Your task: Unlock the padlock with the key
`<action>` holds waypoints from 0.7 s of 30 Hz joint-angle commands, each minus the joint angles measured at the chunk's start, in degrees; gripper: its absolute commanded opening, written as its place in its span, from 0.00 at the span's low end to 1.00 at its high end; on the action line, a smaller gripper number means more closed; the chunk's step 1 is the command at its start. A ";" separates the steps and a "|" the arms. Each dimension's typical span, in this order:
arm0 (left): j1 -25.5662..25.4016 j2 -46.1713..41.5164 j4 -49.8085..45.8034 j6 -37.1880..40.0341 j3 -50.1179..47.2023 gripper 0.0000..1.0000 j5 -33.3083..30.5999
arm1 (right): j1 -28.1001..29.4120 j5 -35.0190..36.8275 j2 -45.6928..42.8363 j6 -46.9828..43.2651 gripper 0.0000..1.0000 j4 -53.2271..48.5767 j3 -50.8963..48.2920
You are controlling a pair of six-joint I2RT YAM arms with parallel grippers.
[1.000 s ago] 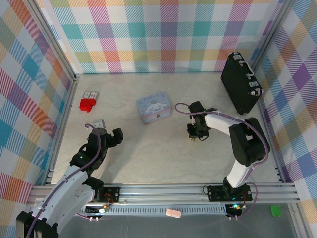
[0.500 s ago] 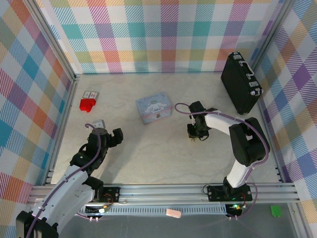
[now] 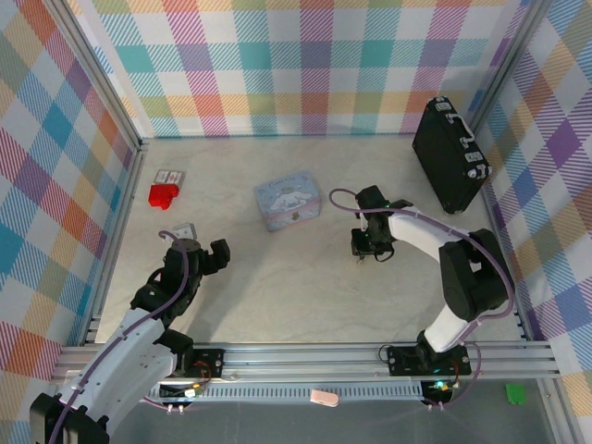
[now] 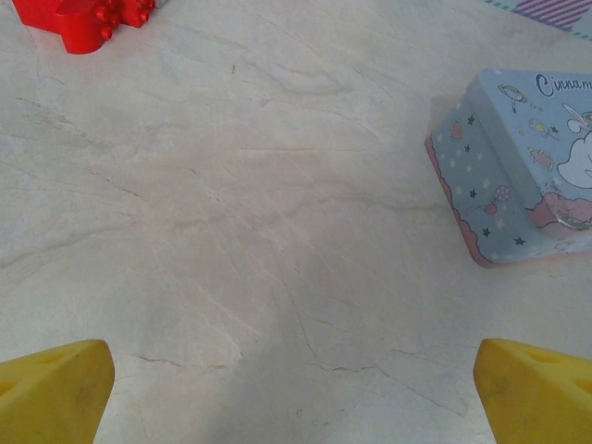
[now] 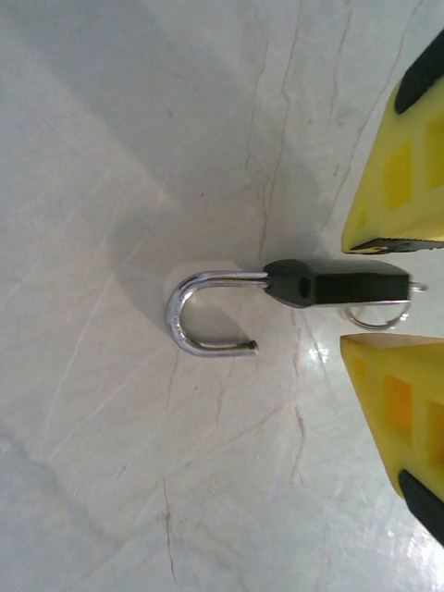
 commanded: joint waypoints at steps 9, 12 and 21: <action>0.40 0.42 0.49 0.86 0.52 0.98 -1.80 | -0.32 -0.61 -19.01 -1.68 0.33 -6.24 1.32; 0.40 1.22 -1.32 -0.49 1.88 0.99 -5.16 | -0.32 -0.38 -26.64 -1.27 0.36 -3.27 -1.27; 0.40 9.03 -3.45 -4.00 7.76 1.00 -31.87 | -0.32 22.29 -44.36 -2.61 0.86 18.37 -19.10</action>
